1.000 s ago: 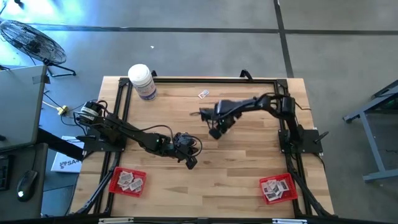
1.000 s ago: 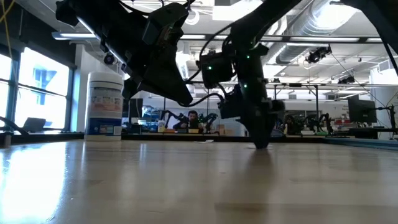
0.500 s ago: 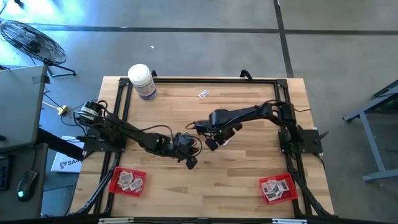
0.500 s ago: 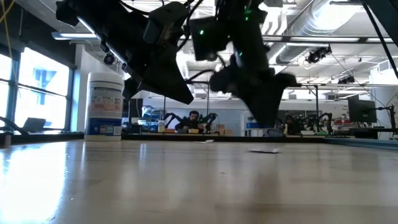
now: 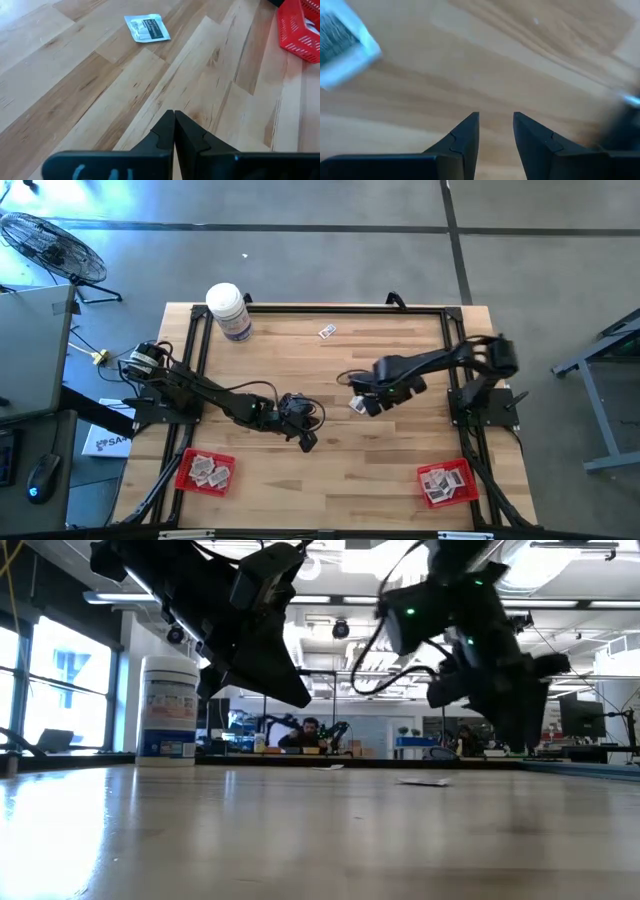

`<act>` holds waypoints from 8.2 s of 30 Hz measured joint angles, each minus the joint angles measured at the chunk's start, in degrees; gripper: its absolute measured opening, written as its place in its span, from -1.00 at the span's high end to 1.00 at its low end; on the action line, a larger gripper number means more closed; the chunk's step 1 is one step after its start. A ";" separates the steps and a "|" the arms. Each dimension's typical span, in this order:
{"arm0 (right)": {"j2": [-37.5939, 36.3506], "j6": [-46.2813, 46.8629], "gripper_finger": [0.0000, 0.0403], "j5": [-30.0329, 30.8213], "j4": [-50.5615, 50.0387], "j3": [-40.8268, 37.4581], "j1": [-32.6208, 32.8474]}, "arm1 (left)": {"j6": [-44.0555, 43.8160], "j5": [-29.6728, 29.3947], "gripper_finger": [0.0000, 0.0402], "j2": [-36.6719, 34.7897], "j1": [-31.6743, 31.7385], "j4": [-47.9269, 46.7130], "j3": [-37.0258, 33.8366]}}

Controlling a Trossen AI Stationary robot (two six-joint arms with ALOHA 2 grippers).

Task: Pick & Place First Aid Supplies
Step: Put the towelette pack into the right red bin, then put the ointment pack into the left red bin

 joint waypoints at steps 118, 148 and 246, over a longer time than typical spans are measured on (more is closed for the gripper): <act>-7.25 -6.42 0.97 25.53 65.23 -30.37 11.48 | 0.00 0.11 0.99 0.00 0.00 0.04 0.00; -42.99 14.42 0.99 1.36 43.83 -30.53 39.74 | 0.02 0.13 0.99 0.00 0.01 0.00 0.00; 15.21 -34.24 0.58 -3.00 58.88 10.59 -33.98 | 14.34 0.01 0.99 -0.13 0.02 -4.42 -0.02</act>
